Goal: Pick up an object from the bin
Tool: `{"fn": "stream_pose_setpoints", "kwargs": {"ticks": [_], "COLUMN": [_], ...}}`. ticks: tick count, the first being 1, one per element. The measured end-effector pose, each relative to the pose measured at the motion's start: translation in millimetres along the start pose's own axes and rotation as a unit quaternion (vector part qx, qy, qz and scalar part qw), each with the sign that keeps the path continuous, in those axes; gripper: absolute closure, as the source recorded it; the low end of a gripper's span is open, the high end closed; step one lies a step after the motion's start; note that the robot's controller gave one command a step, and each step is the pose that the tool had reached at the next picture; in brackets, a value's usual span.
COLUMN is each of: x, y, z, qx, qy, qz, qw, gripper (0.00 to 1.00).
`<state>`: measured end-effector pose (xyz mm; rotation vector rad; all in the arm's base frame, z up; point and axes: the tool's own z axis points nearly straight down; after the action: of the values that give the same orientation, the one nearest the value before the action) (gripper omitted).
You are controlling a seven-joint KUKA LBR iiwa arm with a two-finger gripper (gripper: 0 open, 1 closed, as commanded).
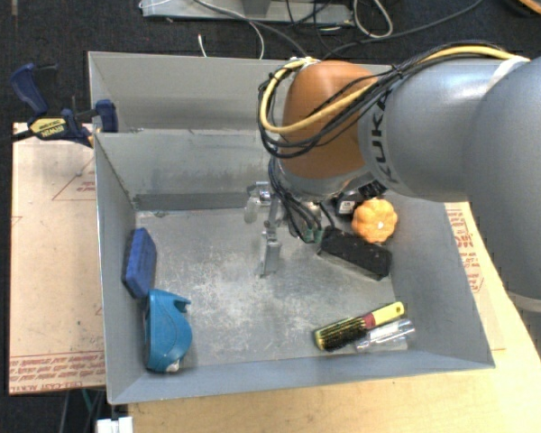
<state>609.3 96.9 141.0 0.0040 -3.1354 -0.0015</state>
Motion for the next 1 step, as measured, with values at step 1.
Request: {"fn": "stream_pose_setpoints", "kwargs": {"ticks": [1], "x": [-2.0], "y": [-0.5], "z": [-4.7], "qx": [0.0], "qy": [-0.0038], "qz": [0.001], "qw": [1.0], "gripper": [0.0]}}
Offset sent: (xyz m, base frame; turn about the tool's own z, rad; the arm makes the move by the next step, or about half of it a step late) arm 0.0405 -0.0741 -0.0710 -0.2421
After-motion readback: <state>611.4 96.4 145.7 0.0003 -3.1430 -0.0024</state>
